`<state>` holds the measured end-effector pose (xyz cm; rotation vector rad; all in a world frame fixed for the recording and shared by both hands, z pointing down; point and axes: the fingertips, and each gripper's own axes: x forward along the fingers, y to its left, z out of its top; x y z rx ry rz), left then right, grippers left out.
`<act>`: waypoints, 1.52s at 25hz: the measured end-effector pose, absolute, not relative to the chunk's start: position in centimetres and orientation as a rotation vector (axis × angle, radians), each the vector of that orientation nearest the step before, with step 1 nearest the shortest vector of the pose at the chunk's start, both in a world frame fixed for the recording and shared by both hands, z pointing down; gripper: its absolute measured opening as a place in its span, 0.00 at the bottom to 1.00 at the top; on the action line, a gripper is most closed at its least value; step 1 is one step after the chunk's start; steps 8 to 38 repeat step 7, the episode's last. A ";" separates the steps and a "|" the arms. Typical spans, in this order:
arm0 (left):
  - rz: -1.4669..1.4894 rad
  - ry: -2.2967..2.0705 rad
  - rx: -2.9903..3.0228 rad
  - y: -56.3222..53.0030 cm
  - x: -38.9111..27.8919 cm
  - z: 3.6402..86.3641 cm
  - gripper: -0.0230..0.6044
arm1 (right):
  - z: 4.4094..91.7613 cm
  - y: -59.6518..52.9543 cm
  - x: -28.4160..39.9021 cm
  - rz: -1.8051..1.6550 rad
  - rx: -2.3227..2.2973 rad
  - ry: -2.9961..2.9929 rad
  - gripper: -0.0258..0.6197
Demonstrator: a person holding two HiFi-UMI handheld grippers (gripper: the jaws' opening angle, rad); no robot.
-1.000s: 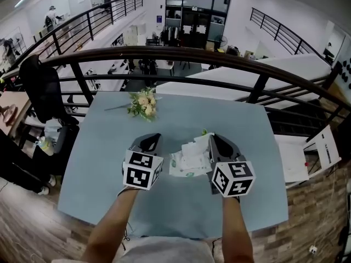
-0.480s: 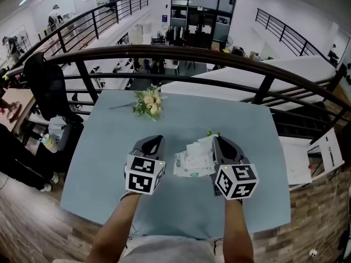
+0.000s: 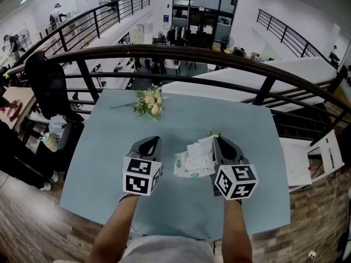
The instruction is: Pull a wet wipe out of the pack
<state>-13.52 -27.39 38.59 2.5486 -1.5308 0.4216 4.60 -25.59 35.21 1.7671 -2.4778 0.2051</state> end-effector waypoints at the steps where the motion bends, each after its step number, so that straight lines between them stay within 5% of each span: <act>1: 0.418 -1.532 2.547 -27.4 -13.6 38.5 0.03 | 35.2 -25.6 4.5 0.205 1.766 -2.478 0.04; 38: 0.414 -1.534 2.543 -27.7 -13.7 38.4 0.03 | 35.3 -25.9 4.5 0.208 1.764 -2.478 0.04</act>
